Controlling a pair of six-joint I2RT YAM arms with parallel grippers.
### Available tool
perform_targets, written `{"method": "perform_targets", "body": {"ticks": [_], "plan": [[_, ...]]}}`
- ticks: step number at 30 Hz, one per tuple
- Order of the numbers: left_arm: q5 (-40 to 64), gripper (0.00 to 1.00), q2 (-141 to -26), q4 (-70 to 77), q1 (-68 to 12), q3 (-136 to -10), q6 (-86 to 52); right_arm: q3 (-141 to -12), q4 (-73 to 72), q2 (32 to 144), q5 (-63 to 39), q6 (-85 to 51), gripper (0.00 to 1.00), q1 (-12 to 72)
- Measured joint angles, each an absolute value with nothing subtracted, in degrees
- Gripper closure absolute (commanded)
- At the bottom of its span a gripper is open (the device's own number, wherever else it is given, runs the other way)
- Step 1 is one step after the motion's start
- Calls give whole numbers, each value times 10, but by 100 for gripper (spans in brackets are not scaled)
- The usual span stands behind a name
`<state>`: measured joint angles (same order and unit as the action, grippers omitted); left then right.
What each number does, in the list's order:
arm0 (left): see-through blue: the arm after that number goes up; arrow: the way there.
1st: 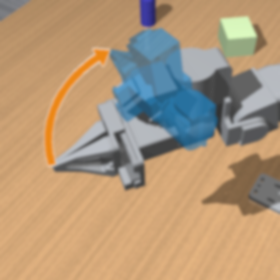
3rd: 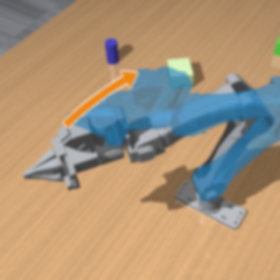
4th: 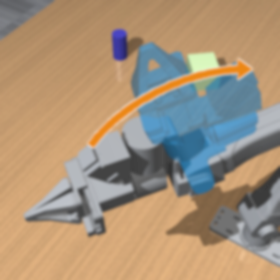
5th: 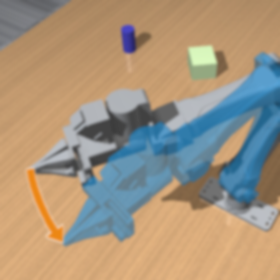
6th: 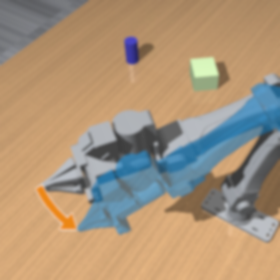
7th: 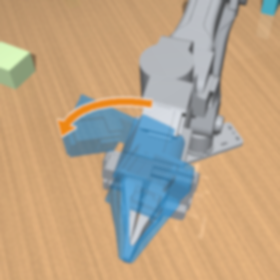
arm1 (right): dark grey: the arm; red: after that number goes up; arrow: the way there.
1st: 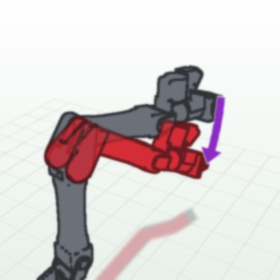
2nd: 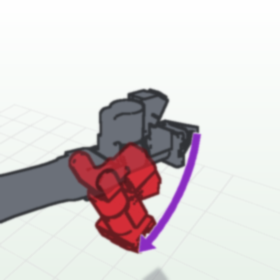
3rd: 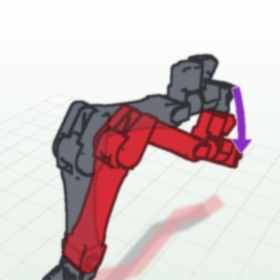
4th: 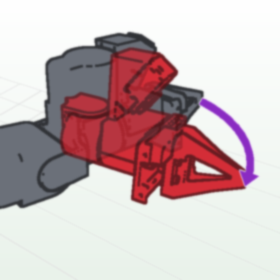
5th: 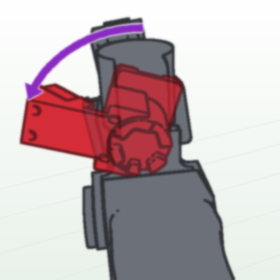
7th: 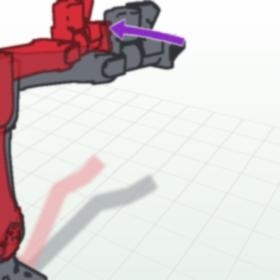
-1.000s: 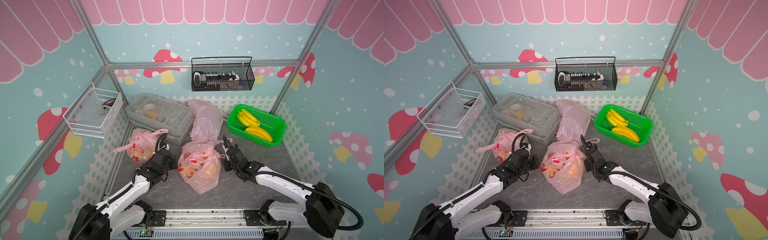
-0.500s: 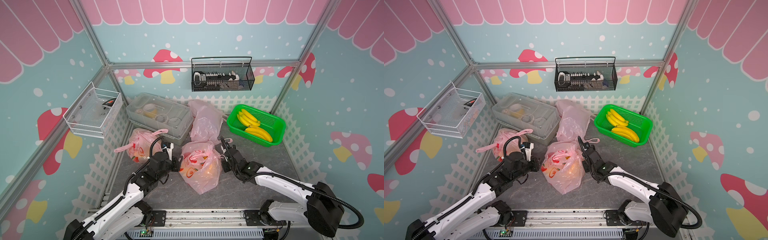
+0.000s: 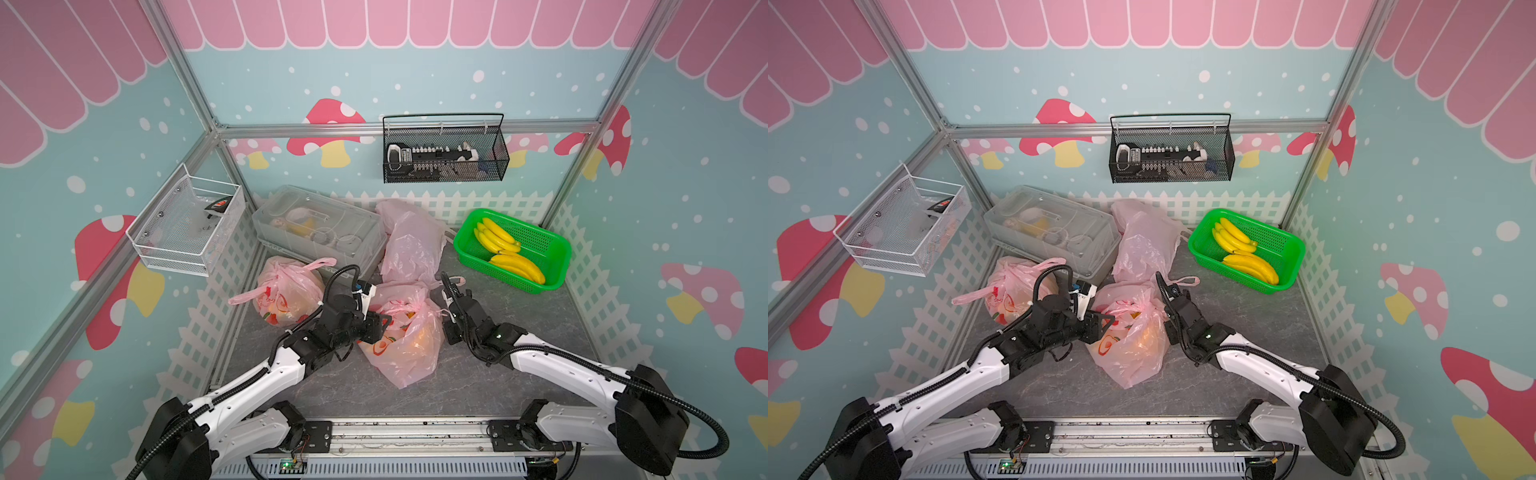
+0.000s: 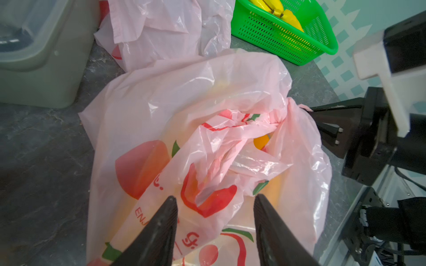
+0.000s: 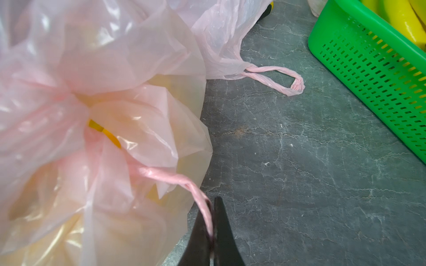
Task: Place the banana into a plastic bag & tie a knot
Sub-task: Tie the plastic bag at the center of the board.
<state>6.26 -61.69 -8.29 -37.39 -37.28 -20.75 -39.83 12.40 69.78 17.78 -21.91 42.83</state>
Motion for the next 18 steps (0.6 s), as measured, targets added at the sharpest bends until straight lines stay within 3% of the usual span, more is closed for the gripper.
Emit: {"method": "perform_targets", "body": {"ticks": [6,10,13,18], "plan": [[63,65,-663,-81,-374,-400,-186,-398,124,697,174,-219,100,428],[71,66,-677,-81,-376,-403,-180,-398,124,697,172,-219,100,428],[76,74,-687,-81,-376,-408,-176,-398,124,697,171,-219,100,428],[78,79,-709,-80,-376,-420,-173,-398,124,697,171,-220,100,428]]}}
